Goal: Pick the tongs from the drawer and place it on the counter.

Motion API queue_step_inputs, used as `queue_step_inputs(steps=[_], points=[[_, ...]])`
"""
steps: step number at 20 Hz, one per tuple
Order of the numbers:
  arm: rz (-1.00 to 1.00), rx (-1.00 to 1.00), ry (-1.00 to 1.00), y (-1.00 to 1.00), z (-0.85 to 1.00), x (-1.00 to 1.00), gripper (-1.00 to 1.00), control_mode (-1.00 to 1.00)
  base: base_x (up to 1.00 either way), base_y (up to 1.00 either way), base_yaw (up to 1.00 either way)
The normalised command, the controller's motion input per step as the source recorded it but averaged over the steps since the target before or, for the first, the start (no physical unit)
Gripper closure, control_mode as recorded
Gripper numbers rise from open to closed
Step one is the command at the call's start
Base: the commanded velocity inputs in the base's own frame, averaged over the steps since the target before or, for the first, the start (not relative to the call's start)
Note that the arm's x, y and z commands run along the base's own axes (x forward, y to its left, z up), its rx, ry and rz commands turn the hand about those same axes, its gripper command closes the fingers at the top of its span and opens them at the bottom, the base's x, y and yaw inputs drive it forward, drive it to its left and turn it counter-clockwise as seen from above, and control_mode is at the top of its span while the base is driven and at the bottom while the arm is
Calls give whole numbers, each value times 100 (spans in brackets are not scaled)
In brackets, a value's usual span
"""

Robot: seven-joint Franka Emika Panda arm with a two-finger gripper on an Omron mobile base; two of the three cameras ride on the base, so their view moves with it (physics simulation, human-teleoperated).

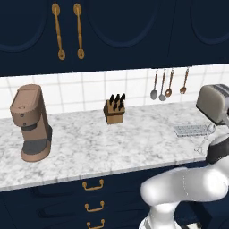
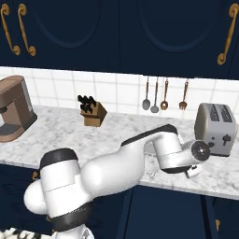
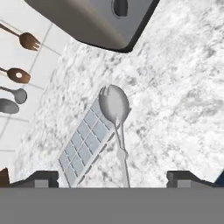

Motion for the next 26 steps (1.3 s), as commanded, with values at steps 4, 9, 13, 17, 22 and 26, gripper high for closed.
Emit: queue_step_inputs(steps=[4, 9, 13, 17, 22, 26], points=[[13, -16, -24, 61, 29, -98, -100, -100, 0, 0, 0], [10, -19, -9, 91, 26, -36, -100, -100, 0, 0, 0], [11, -18, 2, 86, 24, 1, -100, -100, 0, 0, 0], [6, -13, 6, 49, 2, 1, -100, -100, 0, 0, 0], [0, 0, 0, 0, 0, 0, -100, -100, 0, 0, 0], [0, 0, 0, 0, 0, 0, -100, -100, 0, 0, 0]])
